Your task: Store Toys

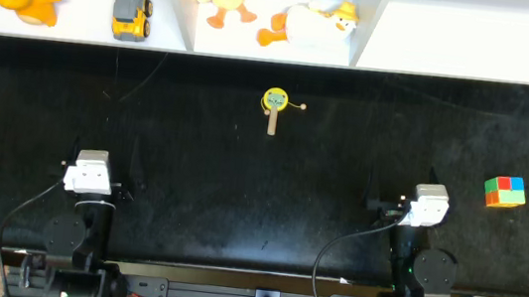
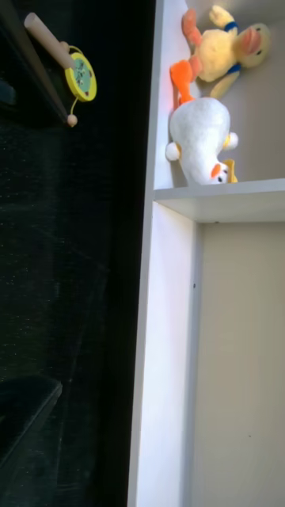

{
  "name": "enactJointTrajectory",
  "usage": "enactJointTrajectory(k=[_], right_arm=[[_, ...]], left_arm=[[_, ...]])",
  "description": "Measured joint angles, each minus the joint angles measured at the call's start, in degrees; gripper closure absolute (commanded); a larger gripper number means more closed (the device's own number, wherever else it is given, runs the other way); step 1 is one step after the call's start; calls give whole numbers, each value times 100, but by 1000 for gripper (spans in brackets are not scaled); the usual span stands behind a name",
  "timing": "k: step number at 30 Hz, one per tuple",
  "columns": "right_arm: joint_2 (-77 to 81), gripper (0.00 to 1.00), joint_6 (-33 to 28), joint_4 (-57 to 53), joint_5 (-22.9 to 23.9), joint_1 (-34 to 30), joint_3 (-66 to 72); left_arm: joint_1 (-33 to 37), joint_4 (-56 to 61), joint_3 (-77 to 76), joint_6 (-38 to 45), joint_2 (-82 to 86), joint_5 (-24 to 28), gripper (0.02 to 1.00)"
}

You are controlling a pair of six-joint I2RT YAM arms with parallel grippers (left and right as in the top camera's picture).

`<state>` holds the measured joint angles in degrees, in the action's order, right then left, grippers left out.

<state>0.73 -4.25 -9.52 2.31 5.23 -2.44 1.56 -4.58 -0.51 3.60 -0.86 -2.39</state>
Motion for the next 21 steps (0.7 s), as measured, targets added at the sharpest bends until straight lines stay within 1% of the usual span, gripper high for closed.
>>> enactJointTrajectory(k=[21], right_arm=[[0, 5, 0, 0, 0, 0, -2]], left_arm=[[2, 0, 0, 107, 0, 0, 20]])
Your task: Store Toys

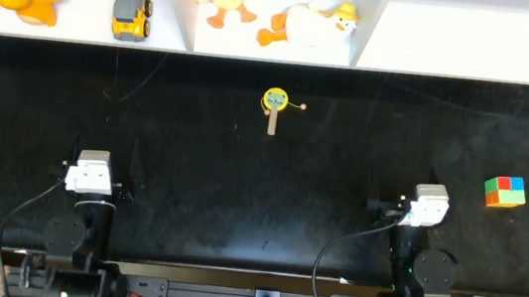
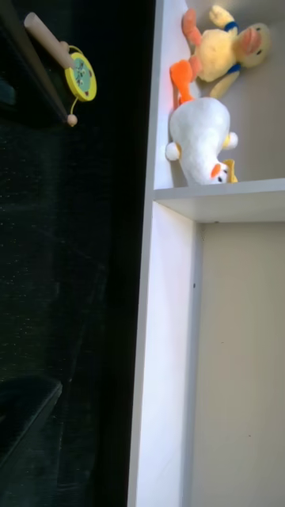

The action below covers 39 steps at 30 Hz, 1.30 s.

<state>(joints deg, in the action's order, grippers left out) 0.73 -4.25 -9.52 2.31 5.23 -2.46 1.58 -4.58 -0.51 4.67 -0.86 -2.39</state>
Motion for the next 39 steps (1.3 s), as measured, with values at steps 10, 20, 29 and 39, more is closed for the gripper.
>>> enactJointTrajectory(k=[10, 20, 29, 39], right_arm=[[0, 5, 0, -2, 4, 0, 0], [17, 5, 68, 57, 754, 695, 0], [1512, 5, 2000, -603, 3742, 3086, -297], [4221, 5, 4378, -1674, 5257, 4758, -2124]], left_arm=[[0, 0, 0, 0, 0, 0, 20], [0, 0, 0, 0, 0, 0, 20], [0, 2, 0, 2, 0, -2, 20], [0, -2, 0, 2, 2, 2, 20]])
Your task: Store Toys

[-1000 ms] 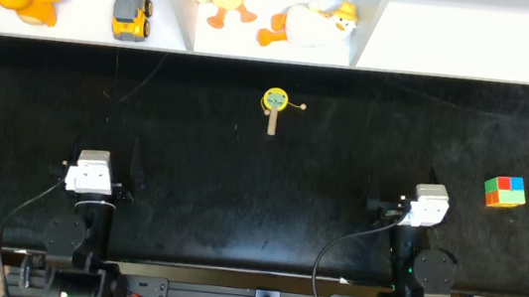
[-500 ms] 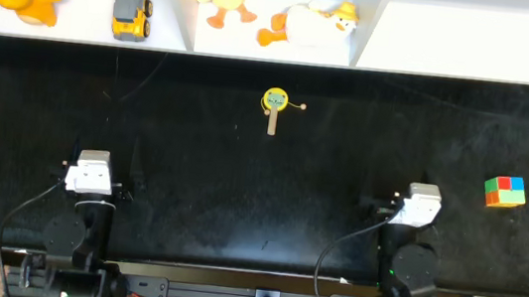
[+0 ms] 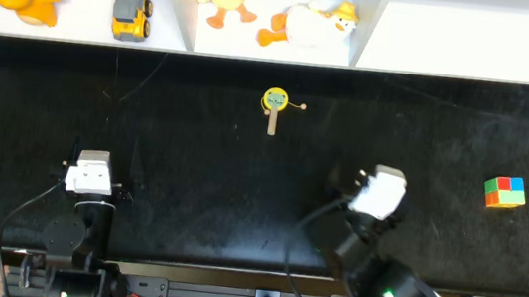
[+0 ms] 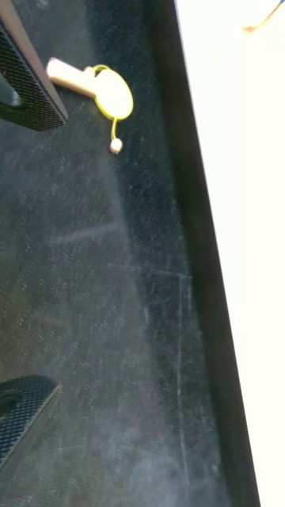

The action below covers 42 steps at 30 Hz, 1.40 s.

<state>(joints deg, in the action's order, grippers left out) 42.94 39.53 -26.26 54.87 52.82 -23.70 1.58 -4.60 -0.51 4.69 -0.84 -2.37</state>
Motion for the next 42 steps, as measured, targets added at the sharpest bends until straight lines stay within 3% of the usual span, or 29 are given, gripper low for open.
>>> enactJointTrajectory(k=[14, 33, 42], right_arm=[[2911, 5, 479, -468, -817, 42, -2238], [4594, 5, 531, -614, -3348, -901, -3254], [5182, 5, 446, -505, -3722, -929, -3473]], left_arm=[[0, 2, 0, 0, 0, -2, 20], [0, 2, 0, 0, 0, -2, 20], [0, 2, 0, 0, 0, -2, 20]])
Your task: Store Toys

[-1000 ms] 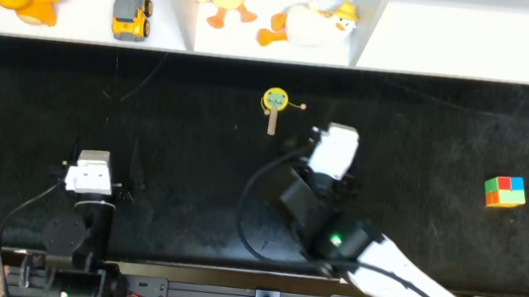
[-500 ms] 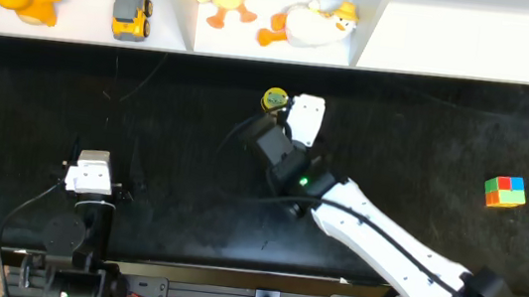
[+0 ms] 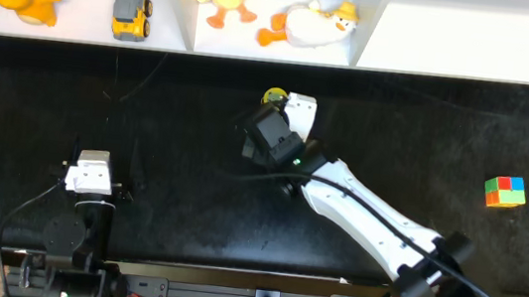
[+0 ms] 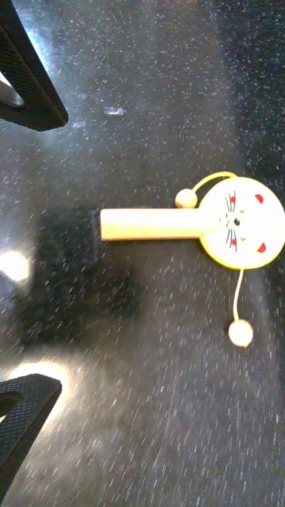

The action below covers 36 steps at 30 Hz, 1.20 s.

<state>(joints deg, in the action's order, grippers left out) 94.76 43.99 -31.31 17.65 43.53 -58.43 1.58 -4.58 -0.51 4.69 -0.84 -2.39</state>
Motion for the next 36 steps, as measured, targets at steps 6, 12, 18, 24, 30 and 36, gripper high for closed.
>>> enactJointTrajectory(k=[6, 12, 18, 24, 30, 36], right_arm=[[601, 5, -299, -162, -131, 0, -540], [1008, 5, -697, -737, -240, 0, -1064], [1097, 3, -949, -785, -245, 0, -1207], [1097, 3, -1128, -796, -219, -13, -1207], [1097, 3, -1261, -787, -214, -186, -1207], [1106, 3, -1449, -723, -184, -361, -1207]], left_arm=[[0, 0, 0, 0, -2, -2, 20], [0, 0, 0, 0, 0, 0, 20], [0, 0, 0, 0, 0, 0, 20], [0, 0, 0, 0, 0, 0, 23], [0, 0, 0, 0, 0, 0, 20], [0, 0, 0, 0, 0, 0, 20]])
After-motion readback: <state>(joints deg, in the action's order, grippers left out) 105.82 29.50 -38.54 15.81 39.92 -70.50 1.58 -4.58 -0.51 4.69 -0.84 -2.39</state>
